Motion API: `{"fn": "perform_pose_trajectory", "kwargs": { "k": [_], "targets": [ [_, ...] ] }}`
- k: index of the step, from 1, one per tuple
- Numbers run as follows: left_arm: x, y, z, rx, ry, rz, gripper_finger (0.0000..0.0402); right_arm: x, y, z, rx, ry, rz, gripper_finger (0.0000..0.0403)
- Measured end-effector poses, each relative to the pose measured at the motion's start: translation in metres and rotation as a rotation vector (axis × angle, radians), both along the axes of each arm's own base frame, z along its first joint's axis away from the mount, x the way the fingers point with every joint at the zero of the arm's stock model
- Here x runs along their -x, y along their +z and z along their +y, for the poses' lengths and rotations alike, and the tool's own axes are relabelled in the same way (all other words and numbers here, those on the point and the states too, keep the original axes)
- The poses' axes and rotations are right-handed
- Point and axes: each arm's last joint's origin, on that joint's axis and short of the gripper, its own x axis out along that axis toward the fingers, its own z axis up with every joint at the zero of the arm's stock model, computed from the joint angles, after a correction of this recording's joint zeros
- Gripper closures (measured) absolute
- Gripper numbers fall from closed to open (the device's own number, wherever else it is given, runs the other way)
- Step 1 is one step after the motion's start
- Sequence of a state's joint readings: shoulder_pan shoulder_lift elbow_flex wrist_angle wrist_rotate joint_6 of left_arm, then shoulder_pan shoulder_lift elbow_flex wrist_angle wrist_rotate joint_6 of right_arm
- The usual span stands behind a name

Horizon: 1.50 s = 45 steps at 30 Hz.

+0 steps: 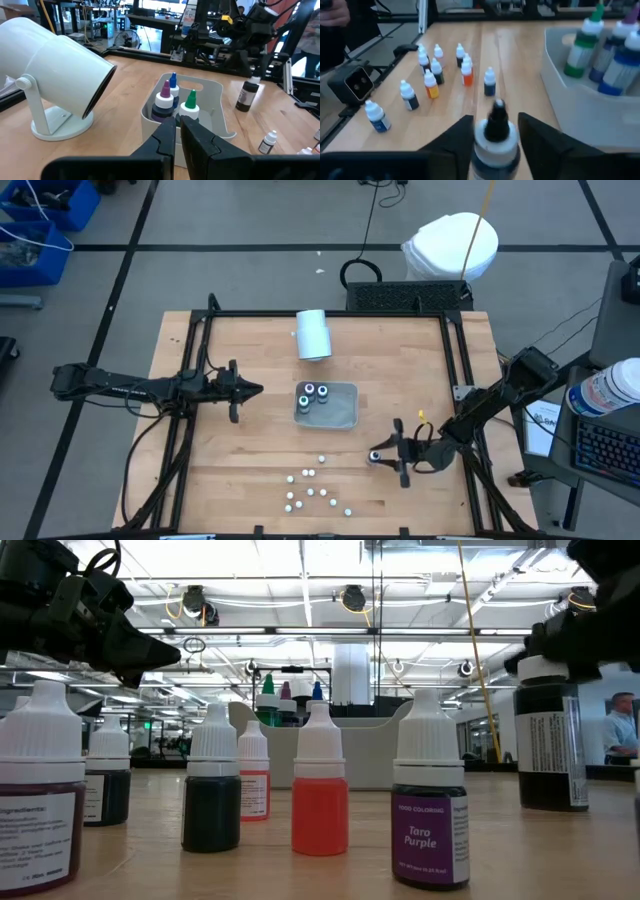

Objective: Pick & Place food coloring
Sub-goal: Put the black food coloring bottle into the gray bin

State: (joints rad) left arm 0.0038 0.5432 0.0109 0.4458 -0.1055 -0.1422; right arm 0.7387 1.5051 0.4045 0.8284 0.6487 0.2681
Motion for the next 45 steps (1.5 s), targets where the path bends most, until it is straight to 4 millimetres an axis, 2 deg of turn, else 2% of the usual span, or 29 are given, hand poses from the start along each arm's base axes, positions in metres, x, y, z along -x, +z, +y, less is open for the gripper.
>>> {"fn": "perform_pose_trajectory", "kwargs": {
  "k": [2,6,9,12,16,20,27,32,36,40,45],
  "targets": [
    [0.0,0.0,0.0,0.0,0.0,0.0,0.0366,-0.003,0.012,0.003,0.03,0.016,-0.048,0.0306],
    [0.0,0.0,0.0,0.0,0.0,0.0,0.0366,-0.013,0.049,0.01,0.084,0.062,-0.154,0.0358],
    [0.0,0.0,0.0,0.0,0.0,-0.003,0.0366,-0.021,0.075,0.014,0.136,0.083,-0.156,0.0391],
    [0.0,0.001,0.0,-0.005,-0.001,-0.008,0.0366,-0.033,0.096,0.015,0.161,0.059,-0.091,0.0398],
    [0.0,0.001,0.0,-0.007,-0.001,-0.009,0.0366,-0.041,0.104,0.009,0.141,-0.063,0.001,0.0393],
    [0.0,0.001,0.0,-0.007,-0.002,-0.006,0.0366,-0.041,0.096,0.004,0.114,-0.101,0.07,0.0398],
    [0.0,0.001,-0.002,-0.002,-0.07,-0.006,0.0366,-0.033,0.076,0.01,0.11,-0.097,0.16,0.0402],
    [0.0,0.002,-0.007,0.05,-0.127,-0.018,0.0366,-0.014,0.043,0.007,0.115,-0.078,0.128,0.0403],
    [-0.004,0.01,-0.016,0.05,-0.182,0.0,0.0366,0.005,0.019,-0.007,0.042,-0.064,0.037,0.0403],
    [-0.018,0.028,-0.028,0.024,-0.152,0.086,0.0366,0.012,0.004,-0.025,0.03,-0.1,0.019,0.0403],
    [-0.061,0.063,-0.053,-0.046,-0.17,0.295,0.0366,0.012,-0.005,-0.04,0.056,-0.14,0.051,0.0403]
  ]
}}
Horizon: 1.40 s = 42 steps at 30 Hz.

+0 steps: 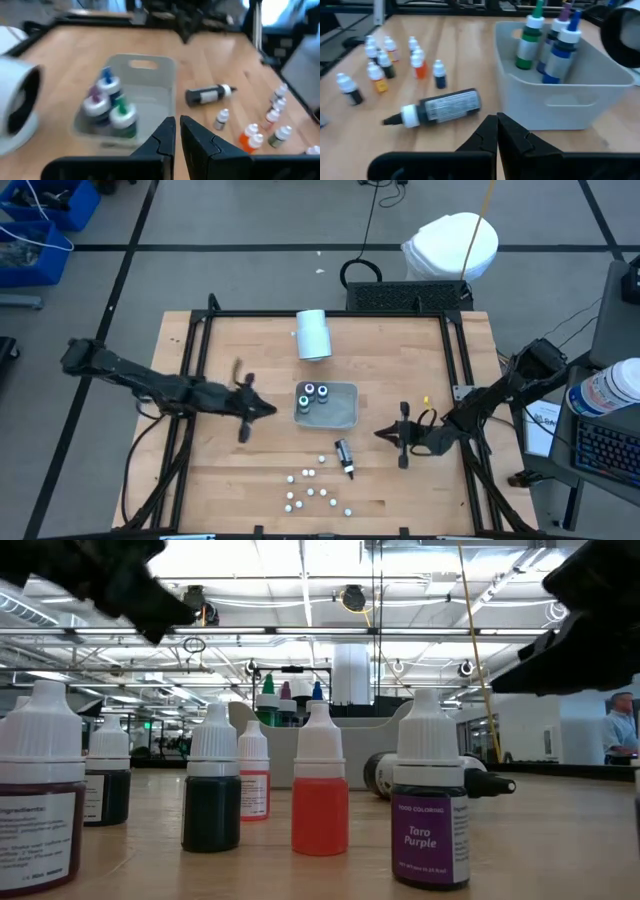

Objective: Pick & Place food coloring
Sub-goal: Put the black food coloring bottle into the gray bin

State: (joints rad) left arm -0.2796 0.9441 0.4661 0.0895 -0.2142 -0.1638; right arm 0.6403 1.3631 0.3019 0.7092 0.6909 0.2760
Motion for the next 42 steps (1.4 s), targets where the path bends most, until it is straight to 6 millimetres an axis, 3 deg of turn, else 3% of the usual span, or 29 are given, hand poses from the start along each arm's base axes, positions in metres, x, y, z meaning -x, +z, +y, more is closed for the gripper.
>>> {"fn": "perform_pose_trajectory", "kwargs": {
  "k": [3,9,14,19,22,26,33,37,42],
  "targets": [
    [-0.037,0.017,-0.022,-0.084,-0.063,0.125,0.0366,0.0,-0.002,-0.004,0.001,0.014,0.017,0.0403],
    [-0.114,0.029,-0.078,-0.315,-0.25,0.331,0.0366,0.002,-0.005,-0.006,-0.016,0.047,0.035,0.0403],
    [-0.17,0.027,-0.12,-0.493,-0.395,0.436,0.0366,0.008,-0.008,-0.008,-0.079,0.067,0.046,0.0403],
    [-0.211,0.015,-0.142,-0.623,-0.498,0.536,0.0363,0.015,-0.011,-0.013,-0.135,0.044,0.046,0.0403],
    [-0.229,0.008,-0.149,-0.693,-0.587,0.563,0.0337,0.018,-0.014,-0.015,-0.166,0.029,0.056,0.0403],
    [-0.245,-0.002,-0.159,-0.719,-0.749,0.535,0.0265,0.021,-0.017,-0.017,-0.181,0.019,0.065,0.0403],
    [-0.261,-0.019,-0.155,-0.897,-0.753,0.481,0.0137,0.021,-0.018,-0.017,-0.18,0.02,0.067,0.0403],
    [-0.27,-0.032,-0.144,-0.892,-0.758,0.493,0.0117,0.021,-0.018,-0.017,-0.174,0.02,0.073,0.0403],
    [-0.278,-0.044,-0.131,-0.864,-0.827,0.5,0.0129,0.022,-0.018,-0.016,-0.158,0.031,0.08,0.0403]
  ]
}}
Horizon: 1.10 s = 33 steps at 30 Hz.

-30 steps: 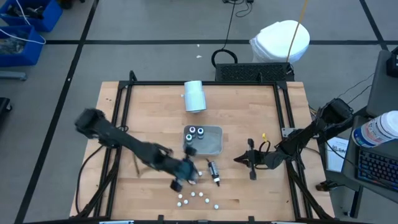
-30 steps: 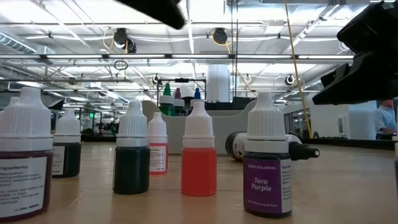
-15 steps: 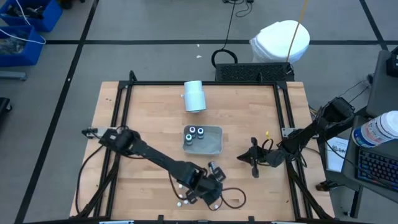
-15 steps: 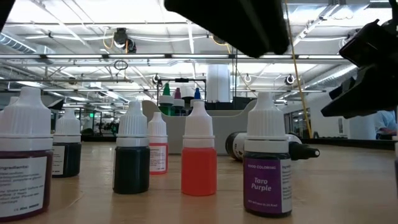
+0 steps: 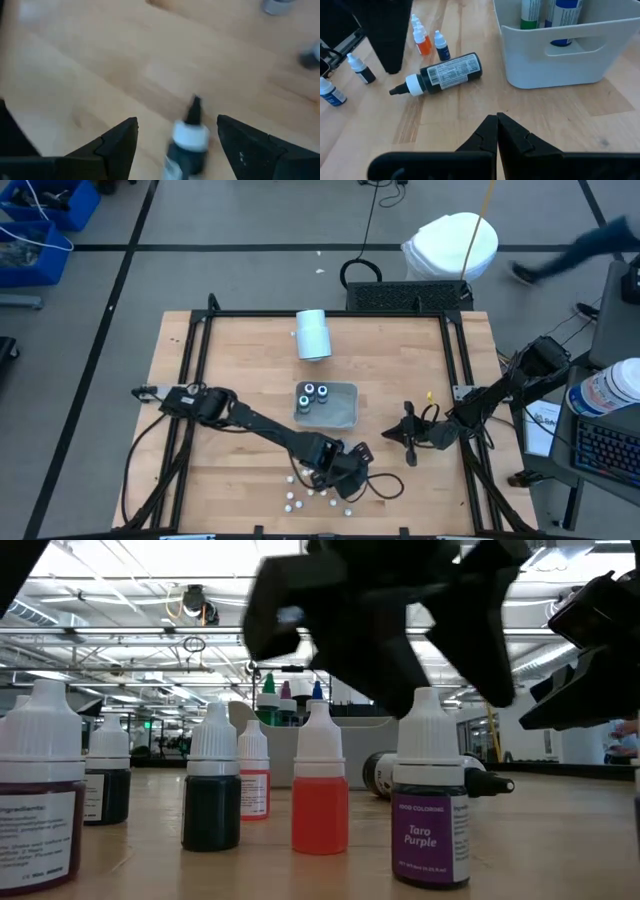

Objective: Pick & Place food coloring
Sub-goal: Put the black food coloring bottle into the gray bin

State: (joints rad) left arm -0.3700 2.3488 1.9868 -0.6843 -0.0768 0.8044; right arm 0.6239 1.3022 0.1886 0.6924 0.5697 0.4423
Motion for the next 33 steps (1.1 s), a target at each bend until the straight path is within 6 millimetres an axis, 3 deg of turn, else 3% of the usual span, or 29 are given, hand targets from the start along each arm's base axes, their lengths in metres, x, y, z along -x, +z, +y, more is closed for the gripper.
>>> {"fn": "perform_pose_trajectory", "kwargs": {
  "k": [12,18,25,33],
  "targets": [
    [-0.008,-0.032,0.015,-0.017,-0.007,0.085,0.0181,0.0,0.0,0.001,0.008,0.029,0.009,0.0403],
    [-0.01,-0.037,0.016,-0.016,-0.002,0.084,0.0211,0.0,-0.001,0.0,0.014,0.03,0.016,0.0403],
    [-0.009,-0.037,0.014,-0.027,-0.002,0.082,0.0274,0.0,-0.001,0.0,0.011,0.029,0.014,0.0403],
    [-0.007,-0.033,0.0,-0.086,-0.001,0.042,0.0274,0.0,-0.001,0.0,0.013,0.03,0.014,0.0403]
  ]
}}
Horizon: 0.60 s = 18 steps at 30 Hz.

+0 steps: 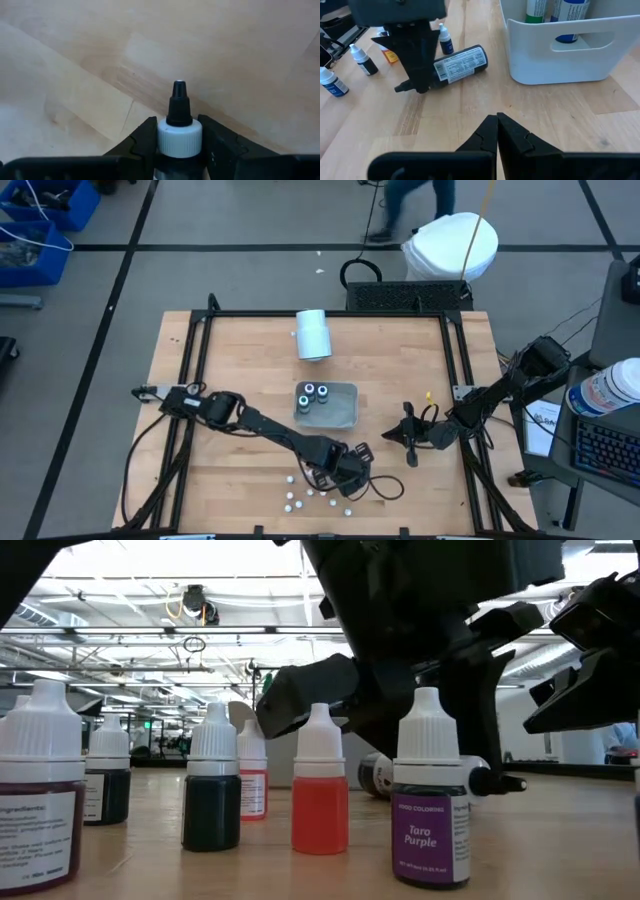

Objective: Pick & Place food coloring
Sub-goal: Put the black food coloring bottle into the gray bin

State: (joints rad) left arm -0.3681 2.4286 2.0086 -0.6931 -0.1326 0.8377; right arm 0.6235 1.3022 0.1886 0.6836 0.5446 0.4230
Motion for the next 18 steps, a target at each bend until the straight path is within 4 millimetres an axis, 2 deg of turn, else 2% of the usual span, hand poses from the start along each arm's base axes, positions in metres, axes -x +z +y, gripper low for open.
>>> {"fn": "perform_pose_trajectory", "kwargs": {
  "k": [3,10,14,18],
  "targets": [
    [0.0,0.01,-0.012,-0.008,-0.014,-0.031,0.0266,0.0,0.0,0.0,0.001,0.0,0.0,0.0403],
    [0.001,0.063,-0.037,0.055,-0.044,-0.168,0.0277,0.0,0.001,0.0,-0.005,0.0,-0.007,0.0403],
    [0.008,0.107,-0.039,0.152,0.0,-0.249,0.0277,-0.001,0.001,0.0,-0.009,0.0,-0.014,0.0403],
    [0.025,0.156,-0.026,0.358,0.01,-0.248,0.0277,-0.001,0.003,0.001,-0.02,-0.001,-0.025,0.0403]
  ]
}}
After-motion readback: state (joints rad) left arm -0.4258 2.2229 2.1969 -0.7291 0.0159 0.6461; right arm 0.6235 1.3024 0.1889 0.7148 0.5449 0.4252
